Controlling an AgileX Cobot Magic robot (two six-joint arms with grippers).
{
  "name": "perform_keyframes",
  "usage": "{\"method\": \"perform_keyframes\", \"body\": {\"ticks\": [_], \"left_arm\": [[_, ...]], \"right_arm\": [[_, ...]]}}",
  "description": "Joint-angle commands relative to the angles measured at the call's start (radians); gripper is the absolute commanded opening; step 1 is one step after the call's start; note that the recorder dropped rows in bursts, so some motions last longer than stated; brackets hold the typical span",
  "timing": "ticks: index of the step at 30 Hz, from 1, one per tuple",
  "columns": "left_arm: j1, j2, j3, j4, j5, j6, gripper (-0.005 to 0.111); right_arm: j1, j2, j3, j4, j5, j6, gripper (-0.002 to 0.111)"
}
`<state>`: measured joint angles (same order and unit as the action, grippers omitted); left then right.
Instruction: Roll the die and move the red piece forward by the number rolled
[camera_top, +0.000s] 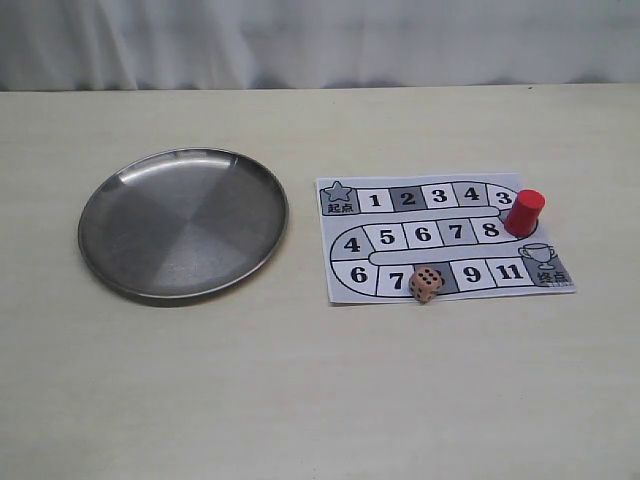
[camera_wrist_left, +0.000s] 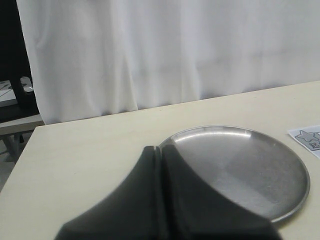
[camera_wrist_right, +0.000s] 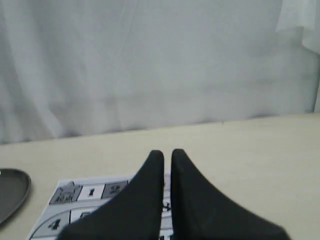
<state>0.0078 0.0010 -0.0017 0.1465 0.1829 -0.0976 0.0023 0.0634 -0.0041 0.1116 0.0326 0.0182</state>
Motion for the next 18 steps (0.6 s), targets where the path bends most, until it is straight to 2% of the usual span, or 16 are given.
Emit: {"method": "perform_keyframes", "body": {"ticks": [1, 18], "left_arm": [[-0.008, -0.001, 0.002, -0.002, -0.01, -0.001, 0.0], [-0.008, -0.001, 0.002, -0.002, -0.01, -0.001, 0.0]], "right_arm": [[0.001, -0.007, 0.004, 0.0, 0.131, -0.01, 0.005], [0.001, -0.007, 0.004, 0.0, 0.124, -0.01, 0.005]]}}
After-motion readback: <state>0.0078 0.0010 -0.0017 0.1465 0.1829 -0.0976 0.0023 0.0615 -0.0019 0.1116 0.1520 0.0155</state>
